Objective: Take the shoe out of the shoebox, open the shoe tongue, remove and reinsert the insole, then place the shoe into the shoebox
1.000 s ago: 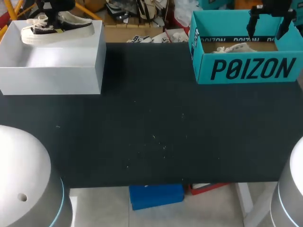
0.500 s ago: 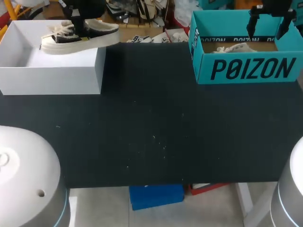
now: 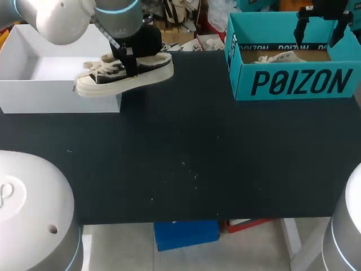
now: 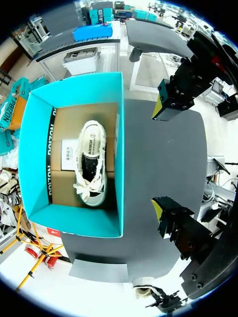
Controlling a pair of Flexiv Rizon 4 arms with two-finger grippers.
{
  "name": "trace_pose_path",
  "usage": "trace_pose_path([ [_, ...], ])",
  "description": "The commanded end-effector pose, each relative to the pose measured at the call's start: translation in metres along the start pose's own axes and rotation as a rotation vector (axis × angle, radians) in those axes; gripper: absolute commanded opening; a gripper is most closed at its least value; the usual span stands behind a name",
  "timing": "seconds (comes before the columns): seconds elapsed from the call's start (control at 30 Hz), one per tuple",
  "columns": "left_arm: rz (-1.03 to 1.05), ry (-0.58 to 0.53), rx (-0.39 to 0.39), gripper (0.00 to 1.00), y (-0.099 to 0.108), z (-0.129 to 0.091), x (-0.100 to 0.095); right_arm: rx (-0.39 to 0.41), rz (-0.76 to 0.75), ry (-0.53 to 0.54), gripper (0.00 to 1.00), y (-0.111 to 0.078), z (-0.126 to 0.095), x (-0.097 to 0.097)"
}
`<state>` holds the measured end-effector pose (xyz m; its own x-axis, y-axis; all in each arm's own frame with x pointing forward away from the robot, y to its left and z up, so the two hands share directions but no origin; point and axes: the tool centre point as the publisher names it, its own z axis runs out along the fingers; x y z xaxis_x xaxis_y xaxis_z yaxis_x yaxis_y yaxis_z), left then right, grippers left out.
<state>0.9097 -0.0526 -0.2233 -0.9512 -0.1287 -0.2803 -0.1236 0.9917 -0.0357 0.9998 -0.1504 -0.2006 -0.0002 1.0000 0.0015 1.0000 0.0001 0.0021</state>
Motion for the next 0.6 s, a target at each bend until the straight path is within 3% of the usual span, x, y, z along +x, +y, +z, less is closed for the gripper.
trace_pose_path([
  [0.03,0.031,-0.149,-0.009,0.0,-0.019,0.018,0.022,0.001,0.0,0.0,1.0,0.0,0.0,0.0],
  [0.4,0.153,-0.094,0.04,0.0,-0.066,0.047,0.074,0.001,0.0,0.0,1.0,0.0,0.0,0.0],
  [0.6,0.202,-0.044,0.046,0.0,-0.079,0.064,0.109,0.001,0.0,0.0,1.0,0.0,0.0,0.0],
])
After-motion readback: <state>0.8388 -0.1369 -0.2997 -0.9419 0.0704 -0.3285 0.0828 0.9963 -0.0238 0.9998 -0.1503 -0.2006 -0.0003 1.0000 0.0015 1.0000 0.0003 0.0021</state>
